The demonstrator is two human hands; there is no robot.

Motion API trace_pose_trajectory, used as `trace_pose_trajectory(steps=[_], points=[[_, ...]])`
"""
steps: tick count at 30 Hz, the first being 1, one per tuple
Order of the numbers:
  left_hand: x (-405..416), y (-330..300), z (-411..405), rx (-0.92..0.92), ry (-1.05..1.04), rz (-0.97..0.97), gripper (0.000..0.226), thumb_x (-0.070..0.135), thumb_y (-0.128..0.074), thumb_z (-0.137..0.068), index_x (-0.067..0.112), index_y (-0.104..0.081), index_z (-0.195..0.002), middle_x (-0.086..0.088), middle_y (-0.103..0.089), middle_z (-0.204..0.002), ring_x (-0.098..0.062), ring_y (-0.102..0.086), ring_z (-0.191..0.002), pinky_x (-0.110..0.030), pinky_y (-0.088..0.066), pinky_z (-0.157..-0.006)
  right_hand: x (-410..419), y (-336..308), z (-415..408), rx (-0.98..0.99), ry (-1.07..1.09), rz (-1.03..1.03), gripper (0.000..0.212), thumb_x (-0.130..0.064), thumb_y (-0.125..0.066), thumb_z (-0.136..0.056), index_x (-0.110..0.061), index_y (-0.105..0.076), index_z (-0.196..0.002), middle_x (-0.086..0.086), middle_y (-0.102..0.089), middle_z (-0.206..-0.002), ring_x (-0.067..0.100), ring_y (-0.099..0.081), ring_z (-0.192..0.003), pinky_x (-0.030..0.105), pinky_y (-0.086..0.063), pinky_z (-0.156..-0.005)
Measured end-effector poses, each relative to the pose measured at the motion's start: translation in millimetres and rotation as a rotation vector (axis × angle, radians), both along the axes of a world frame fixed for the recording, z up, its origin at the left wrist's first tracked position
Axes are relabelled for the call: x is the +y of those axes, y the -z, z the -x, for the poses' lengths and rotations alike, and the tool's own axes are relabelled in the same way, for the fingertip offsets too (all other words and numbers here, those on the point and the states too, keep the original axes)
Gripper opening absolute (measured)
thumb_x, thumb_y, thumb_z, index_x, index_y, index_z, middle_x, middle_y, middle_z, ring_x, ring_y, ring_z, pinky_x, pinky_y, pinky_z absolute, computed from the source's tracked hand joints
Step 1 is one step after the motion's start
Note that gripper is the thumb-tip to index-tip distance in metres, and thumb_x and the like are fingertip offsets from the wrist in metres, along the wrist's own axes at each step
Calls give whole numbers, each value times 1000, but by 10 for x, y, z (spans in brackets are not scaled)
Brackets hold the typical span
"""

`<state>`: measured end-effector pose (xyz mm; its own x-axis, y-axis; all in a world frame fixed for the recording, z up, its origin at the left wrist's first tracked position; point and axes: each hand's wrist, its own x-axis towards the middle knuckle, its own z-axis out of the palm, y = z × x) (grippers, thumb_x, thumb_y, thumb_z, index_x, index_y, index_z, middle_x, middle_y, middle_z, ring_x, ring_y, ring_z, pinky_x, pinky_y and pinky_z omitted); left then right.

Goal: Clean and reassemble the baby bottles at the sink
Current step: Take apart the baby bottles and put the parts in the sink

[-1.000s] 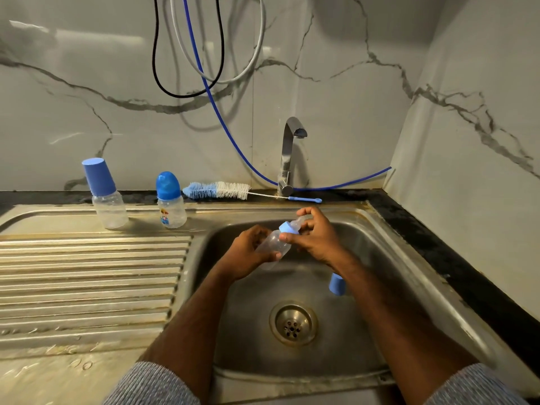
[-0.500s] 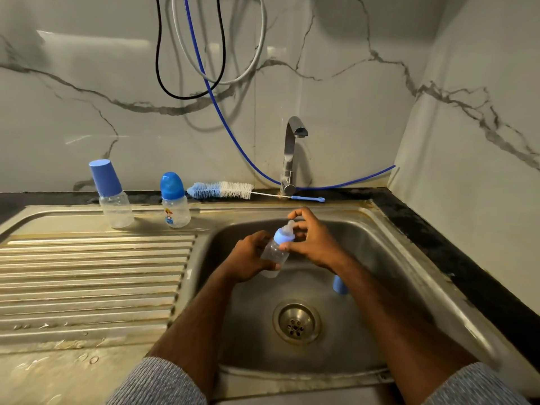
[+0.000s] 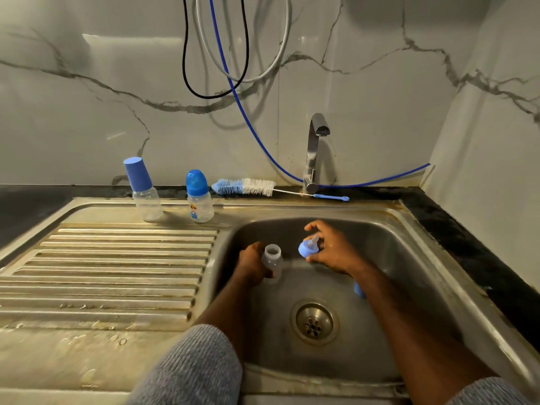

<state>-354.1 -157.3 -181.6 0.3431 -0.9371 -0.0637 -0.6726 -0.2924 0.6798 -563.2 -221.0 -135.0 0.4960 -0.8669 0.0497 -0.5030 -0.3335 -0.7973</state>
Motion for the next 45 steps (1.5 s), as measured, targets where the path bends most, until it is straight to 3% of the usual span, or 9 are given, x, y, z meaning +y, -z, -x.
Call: trace_pose_trajectory(steps=[5, 9, 16, 30, 33, 36, 38, 41, 45], points=[[-59, 131, -51, 65, -66, -11, 75, 3, -94, -60, 10, -63, -127, -9, -65, -129, -19, -58, -117, -16, -38, -83, -61, 60, -18, 33, -7, -17, 71, -1, -88, -69, -25, -53, -126, 6, -64, -122, 22, -64, -109, 44, -56, -96], [-101, 187, -54, 70, -74, -52, 82, 1, -92, -62, 9, -57, -135, -14, -57, -138, -29, -52, -131, -32, -42, -107, -87, 96, -16, 50, -16, -31, 69, -5, -88, -70, -28, -53, -124, 4, -62, -125, 22, -62, -112, 45, -55, -97], [-107, 261, -74, 45, -64, -139, 95, 9, -92, -67, 8, -43, -149, -17, -44, -150, -31, -45, -138, -36, -41, -111, -92, 120, -10, 83, -25, -34, 67, -5, -89, -69, -29, -56, -123, 2, -61, -124, 23, -61, -112, 46, -56, -96], [-35, 133, -11, -109, -29, -209, 99, 17, -92, -69, 10, -36, -150, -18, -38, -151, -35, -41, -140, -39, -42, -111, -79, 92, -15, 112, -35, 24, 42, -16, -89, -72, -22, -68, -108, -4, -66, -110, 12, -63, -99, 18, -50, -75], [33, -63, 34, -157, -41, -113, 98, 16, -90, -70, 16, -34, -151, -16, -42, -148, -35, -45, -137, -44, -44, -109, -73, 66, -3, 39, 1, -17, 42, -17, -88, -73, -24, -66, -108, -8, -63, -103, 12, -64, -90, 15, -52, -58], [90, -351, 82, -239, -36, 151, 75, 22, -87, -74, 22, -50, -139, -7, -60, -133, -25, -58, -121, -41, -49, -101, -85, 12, 3, -130, 46, -89, 38, -10, -87, -74, -23, -65, -103, 0, -67, -99, 18, -69, -88, 22, -57, -59], [152, -482, 136, -81, 22, 263, 62, 21, -89, -72, 23, -59, -126, 1, -67, -113, -16, -66, -99, -39, -59, -86, -66, -29, -19, -306, 29, -211, 37, -4, -85, -75, -18, -67, -104, 13, -69, -103, 26, -73, -88, 31, -61, -64], [265, -541, 257, 204, 215, 263, 66, 13, -88, -73, 25, -60, -131, 6, -67, -109, -12, -70, -88, -36, -63, -67, -5, -58, -54, -543, 10, -375, 37, -3, -84, -75, -13, -71, -108, 18, -72, -108, 31, -75, -92, 36, -62, -73], [258, -570, 326, 455, 312, 326, 51, 10, -80, -83, 18, -65, -131, -4, -75, -110, -20, -74, -96, -45, -63, -78, 57, -83, -67, -719, -2, -450, 26, -3, -79, -81, -15, -76, -105, 16, -74, -107, 35, -74, -96, 34, -62, -75]])
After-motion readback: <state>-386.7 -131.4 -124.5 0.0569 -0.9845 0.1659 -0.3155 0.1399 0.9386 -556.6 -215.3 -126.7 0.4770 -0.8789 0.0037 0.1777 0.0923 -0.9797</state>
